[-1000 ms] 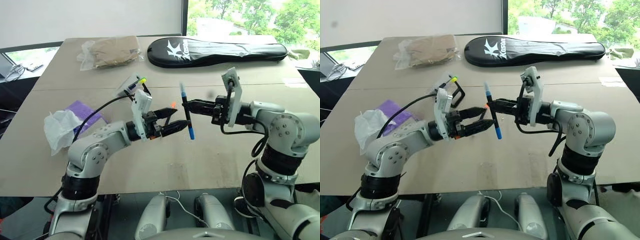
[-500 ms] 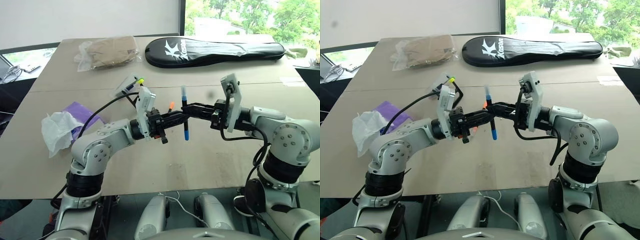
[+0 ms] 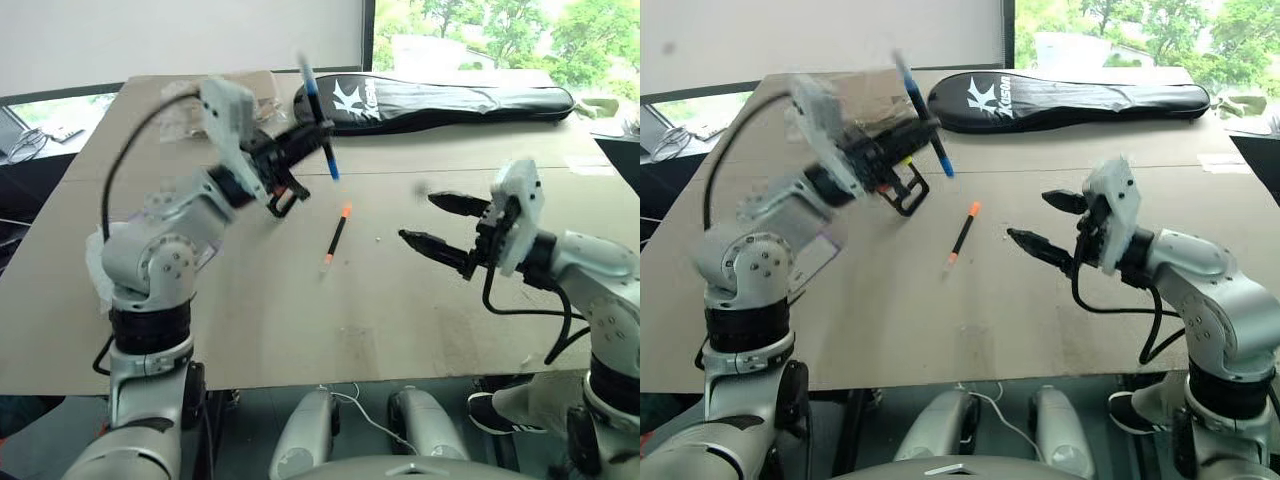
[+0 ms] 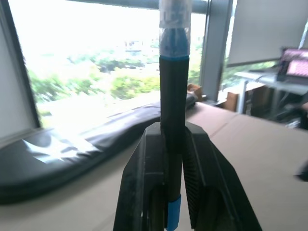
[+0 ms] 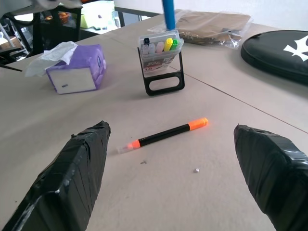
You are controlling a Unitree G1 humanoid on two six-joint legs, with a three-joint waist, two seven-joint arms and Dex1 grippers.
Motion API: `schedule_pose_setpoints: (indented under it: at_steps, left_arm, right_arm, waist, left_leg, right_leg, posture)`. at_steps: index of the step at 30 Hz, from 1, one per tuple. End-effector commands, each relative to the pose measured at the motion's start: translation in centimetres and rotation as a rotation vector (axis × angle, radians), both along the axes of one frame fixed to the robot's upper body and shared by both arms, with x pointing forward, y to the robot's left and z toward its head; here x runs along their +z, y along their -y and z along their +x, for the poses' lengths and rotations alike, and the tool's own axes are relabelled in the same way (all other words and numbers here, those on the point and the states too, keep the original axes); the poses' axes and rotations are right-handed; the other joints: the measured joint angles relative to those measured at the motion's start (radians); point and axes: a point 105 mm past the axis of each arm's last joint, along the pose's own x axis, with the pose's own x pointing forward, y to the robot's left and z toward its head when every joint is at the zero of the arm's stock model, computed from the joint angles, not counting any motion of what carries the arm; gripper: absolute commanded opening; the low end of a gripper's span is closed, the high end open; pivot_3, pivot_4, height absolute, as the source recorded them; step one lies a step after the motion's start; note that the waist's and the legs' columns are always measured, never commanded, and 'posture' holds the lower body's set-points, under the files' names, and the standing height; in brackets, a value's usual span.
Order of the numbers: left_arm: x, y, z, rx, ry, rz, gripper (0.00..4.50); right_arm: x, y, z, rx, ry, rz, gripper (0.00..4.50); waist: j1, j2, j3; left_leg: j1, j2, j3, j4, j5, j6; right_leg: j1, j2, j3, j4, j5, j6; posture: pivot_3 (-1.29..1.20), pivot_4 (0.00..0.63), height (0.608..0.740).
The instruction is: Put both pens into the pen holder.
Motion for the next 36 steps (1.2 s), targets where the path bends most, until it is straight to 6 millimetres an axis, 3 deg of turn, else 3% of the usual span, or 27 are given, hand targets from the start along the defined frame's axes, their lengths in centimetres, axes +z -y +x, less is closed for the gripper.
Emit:
schedule_pose_setpoints:
  at_steps: [1, 7, 19, 22, 23, 24, 27, 28, 29, 31, 34, 36]
  left_arm:
    - [0.1, -1.1, 1.4, 0.166, 0.246, 0.284, 0.00]
    - [-2.1, -1.7, 3.1, 0.191, 0.304, 0.460, 0.00]
    - [-4.2, -3.6, 5.0, 0.260, 0.218, 0.484, 0.00]
    - [-4.5, -5.1, 5.4, 0.309, 0.155, 0.429, 0.00]
    - [-4.4, -5.5, 5.4, 0.324, 0.141, 0.401, 0.98]
    - [-4.1, -5.7, 5.3, 0.330, 0.142, 0.384, 1.25]
    - [-2.7, -4.6, 4.1, 0.258, 0.161, 0.275, 2.70]
    - [-2.1, -3.1, 3.1, 0.162, 0.130, 0.171, 2.70]
    - [-1.8, -1.3, 1.8, 0.038, 0.067, 0.080, 3.39]
    - [-2.4, 1.1, -0.3, -0.125, -0.100, -0.024, 4.19]
    - [-4.6, 3.4, -2.7, -0.212, -0.305, 0.005, 4.19]
    - [-6.3, 2.8, -1.6, -0.069, -0.459, -0.009, 4.19]
  right_arm:
    - [0.5, -0.9, -0.6, 0.007, 0.070, 0.003, 4.39]
    - [0.6, -1.2, -0.6, -0.019, 0.111, 0.014, 4.39]
    - [0.7, -0.9, -1.7, -0.029, 0.190, 0.021, 4.39]
    - [0.6, -1.1, -1.6, -0.029, 0.190, 0.015, 4.39]
    - [0.6, -1.0, -1.6, -0.030, 0.190, 0.014, 4.50]
    - [0.6, -1.0, -1.6, -0.031, 0.189, 0.013, 4.50]
    - [0.5, -0.8, -1.6, -0.036, 0.185, 0.011, 4.50]
    - [0.5, -0.8, -1.5, -0.038, 0.182, 0.009, 4.50]
    - [0.4, -0.7, -1.4, -0.041, 0.180, 0.006, 4.50]
    - [0.4, -0.6, -1.3, -0.045, 0.177, 0.004, 4.50]
    - [0.3, -0.6, -1.0, -0.053, 0.176, 0.000, 4.50]
    - [0.3, -0.5, -0.9, -0.058, 0.176, -0.003, 4.50]
  waist:
    - [0.000, 0.000, 0.000]
    - [0.010, 0.000, 0.000]
    - [0.009, 0.000, 0.000]
    - [0.008, 0.000, 0.000]
    - [0.007, 0.000, 0.000]
    - [0.007, 0.000, 0.000]
    - [0.008, 0.000, 0.000]
    - [0.009, 0.000, 0.000]
    - [0.010, -0.001, 0.000]
    - [0.013, -0.001, 0.000]
    - [0.007, -0.001, 0.000]
    - [0.005, -0.001, 0.000]
  left_leg:
    - [0.001, 0.000, 0.000, 0.000, 0.000, 0.000]
    - [0.000, 0.000, -0.001, 0.001, -0.002, 0.003]
    - [-0.004, 0.000, -0.005, 0.002, -0.002, 0.003]
    - [-0.004, 0.000, -0.005, 0.002, -0.002, 0.003]
    - [-0.004, 0.000, -0.005, 0.002, -0.002, 0.003]
    - [-0.004, 0.000, -0.005, 0.002, -0.002, 0.003]
    - [-0.004, 0.000, -0.005, 0.003, -0.002, 0.003]
    - [-0.004, 0.000, -0.005, 0.003, -0.002, 0.003]
    - [-0.004, 0.000, -0.005, 0.003, -0.001, 0.002]
    - [-0.007, 0.000, -0.007, 0.007, 0.000, 0.001]
    - [-0.006, 0.000, -0.010, 0.011, -0.001, 0.002]
    - [-0.003, 0.000, -0.010, 0.011, -0.003, 0.005]
  right_leg:
    - [0.000, 0.000, 0.001, 0.001, 0.000, 0.000]
    - [0.001, 0.000, -0.001, -0.001, 0.000, 0.000]
    - [0.000, -0.001, -0.005, -0.002, 0.000, 0.000]
    - [0.000, 0.000, -0.005, -0.002, 0.000, 0.000]
    - [0.000, 0.000, -0.005, -0.001, 0.000, 0.000]
    - [0.000, 0.000, -0.005, -0.001, 0.000, 0.000]
    - [0.000, 0.000, -0.005, -0.001, 0.000, 0.000]
    - [0.000, 0.000, -0.005, -0.001, 0.000, 0.000]
    - [0.000, -0.001, -0.005, -0.002, 0.000, 0.000]
    - [0.000, -0.002, -0.006, -0.002, 0.000, 0.000]
    - [0.004, -0.002, -0.006, -0.002, 0.000, 0.001]
    - [0.007, -0.001, -0.006, -0.001, 0.000, 0.001]
  posture:
    - [0.00, 0.150, 0.740]
    - [0.00, 0.150, 0.740]
    - [0.00, 0.150, 0.740]
    - [0.00, 0.150, 0.740]
    - [0.00, 0.150, 0.740]
    - [0.00, 0.150, 0.740]
    - [0.00, 0.150, 0.740]
    - [0.00, 0.150, 0.740]
    - [0.00, 0.150, 0.740]
    - [0.00, 0.150, 0.740]
    - [0.00, 0.150, 0.740]
    - [0.00, 0.150, 0.740]
